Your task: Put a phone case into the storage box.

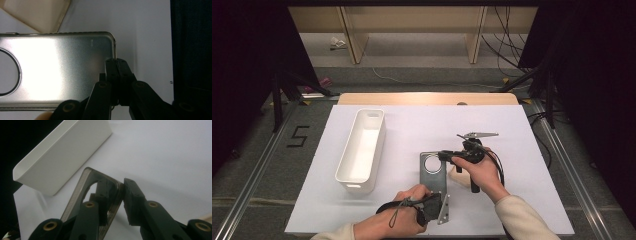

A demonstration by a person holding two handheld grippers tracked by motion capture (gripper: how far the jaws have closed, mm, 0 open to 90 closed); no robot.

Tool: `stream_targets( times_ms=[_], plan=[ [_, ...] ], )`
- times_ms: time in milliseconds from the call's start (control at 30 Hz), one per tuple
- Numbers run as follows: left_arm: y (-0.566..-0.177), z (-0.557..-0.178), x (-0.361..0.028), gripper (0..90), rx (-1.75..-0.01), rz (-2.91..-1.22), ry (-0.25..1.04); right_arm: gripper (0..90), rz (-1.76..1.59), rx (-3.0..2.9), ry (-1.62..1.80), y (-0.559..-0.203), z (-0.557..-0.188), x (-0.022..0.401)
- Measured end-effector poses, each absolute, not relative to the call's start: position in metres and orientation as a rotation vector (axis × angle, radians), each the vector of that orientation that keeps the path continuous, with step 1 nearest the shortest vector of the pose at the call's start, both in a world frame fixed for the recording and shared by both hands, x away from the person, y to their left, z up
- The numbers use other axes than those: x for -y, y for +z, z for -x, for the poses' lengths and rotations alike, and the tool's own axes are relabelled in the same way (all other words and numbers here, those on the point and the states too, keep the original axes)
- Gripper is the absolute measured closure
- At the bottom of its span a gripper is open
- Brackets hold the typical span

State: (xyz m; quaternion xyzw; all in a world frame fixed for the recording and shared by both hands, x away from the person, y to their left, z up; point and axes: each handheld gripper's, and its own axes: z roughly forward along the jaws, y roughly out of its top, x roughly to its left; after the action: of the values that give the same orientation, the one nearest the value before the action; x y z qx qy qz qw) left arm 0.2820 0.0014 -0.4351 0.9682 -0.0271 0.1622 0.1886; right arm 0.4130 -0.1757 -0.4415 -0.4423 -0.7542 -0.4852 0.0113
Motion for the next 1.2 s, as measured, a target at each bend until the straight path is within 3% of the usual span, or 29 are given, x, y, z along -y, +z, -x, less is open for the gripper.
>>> stream_targets(
  times_ms=[433,467,667,800,1200],
  plan=[
    [-0.438,-0.287,-0.005,85.9,0.103,-2.692,0.479,79.2,1.443,2.232,-1.560,-0.429,-0.409,0.181],
    [-0.437,-0.288,-0.005,82.7,0.097,-2.674,0.467,79.8,1.448,2.188,-1.575,-0.428,-0.409,0.183],
    [-0.417,-0.292,-0.013,37.2,0.005,-2.486,0.356,81.0,1.452,2.186,-1.674,-0.414,-0.407,0.191],
    [-0.406,-0.303,-0.023,20.3,-0.135,-2.353,0.395,81.0,1.461,2.186,-1.724,-0.409,-0.408,0.198],
    [-0.397,-0.351,-0.068,16.7,-0.660,-2.036,0.429,80.9,1.428,2.239,-1.794,-0.405,-0.406,0.200]
  ],
)
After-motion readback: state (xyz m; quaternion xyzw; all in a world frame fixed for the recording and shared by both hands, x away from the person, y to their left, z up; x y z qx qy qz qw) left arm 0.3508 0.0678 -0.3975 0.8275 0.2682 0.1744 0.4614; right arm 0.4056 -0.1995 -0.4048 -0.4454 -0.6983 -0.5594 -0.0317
